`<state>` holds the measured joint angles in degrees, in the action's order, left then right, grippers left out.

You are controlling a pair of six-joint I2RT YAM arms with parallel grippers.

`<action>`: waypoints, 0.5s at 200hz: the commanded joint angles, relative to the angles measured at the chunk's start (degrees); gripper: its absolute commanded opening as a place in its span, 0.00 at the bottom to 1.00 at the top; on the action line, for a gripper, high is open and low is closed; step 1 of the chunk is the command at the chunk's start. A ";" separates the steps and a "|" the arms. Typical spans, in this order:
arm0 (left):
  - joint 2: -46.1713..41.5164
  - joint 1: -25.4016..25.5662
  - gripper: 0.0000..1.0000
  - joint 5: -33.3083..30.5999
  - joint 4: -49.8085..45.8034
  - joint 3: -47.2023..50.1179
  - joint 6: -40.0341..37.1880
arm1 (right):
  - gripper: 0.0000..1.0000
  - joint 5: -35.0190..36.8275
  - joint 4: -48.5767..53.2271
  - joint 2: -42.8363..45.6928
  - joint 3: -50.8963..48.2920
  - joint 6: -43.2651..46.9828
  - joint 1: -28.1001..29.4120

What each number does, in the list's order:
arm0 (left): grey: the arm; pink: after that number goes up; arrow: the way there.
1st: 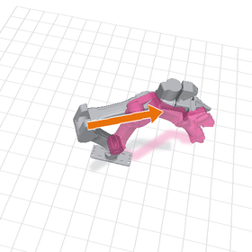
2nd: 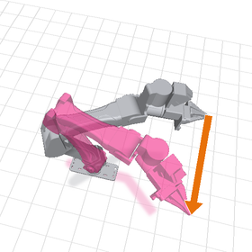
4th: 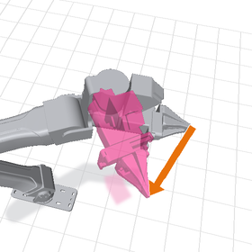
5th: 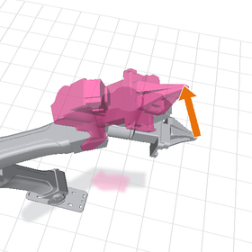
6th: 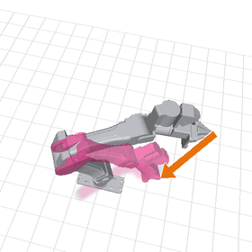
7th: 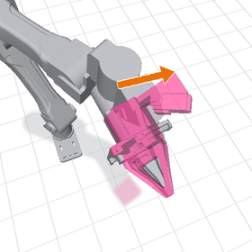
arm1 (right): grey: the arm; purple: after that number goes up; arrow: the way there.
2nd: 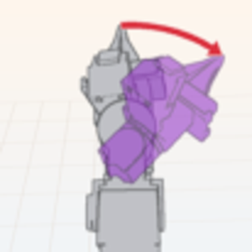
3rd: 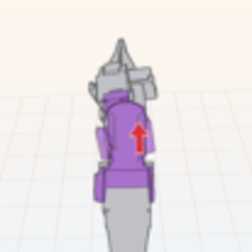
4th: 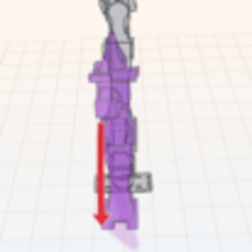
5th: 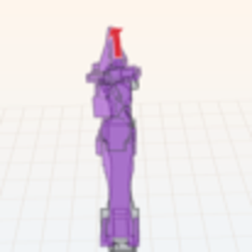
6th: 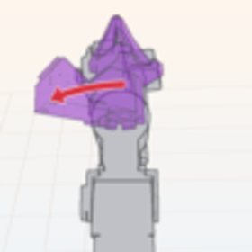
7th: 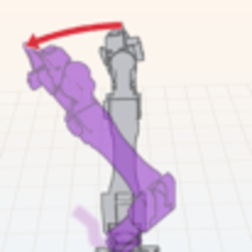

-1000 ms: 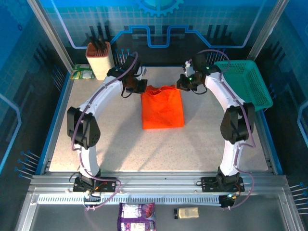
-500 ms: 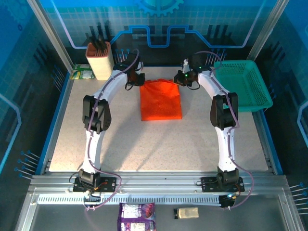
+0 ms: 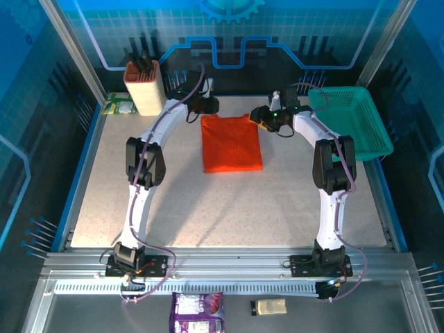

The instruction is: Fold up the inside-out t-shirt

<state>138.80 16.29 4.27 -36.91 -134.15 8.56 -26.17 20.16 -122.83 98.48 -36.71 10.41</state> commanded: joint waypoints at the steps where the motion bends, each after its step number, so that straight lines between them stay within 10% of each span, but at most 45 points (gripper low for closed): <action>1: 6.79 0.80 0.31 4.90 0.08 -5.37 -0.75 | 0.54 -5.01 -4.09 6.37 -8.33 -3.41 4.27; 100: 15.97 -3.43 0.29 10.27 -1.73 -7.46 6.83 | 0.53 -4.77 -8.06 4.89 -22.18 -6.23 4.77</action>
<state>157.29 13.65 12.45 -35.94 -146.08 14.74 -31.11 11.66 -114.89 75.22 -43.94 18.48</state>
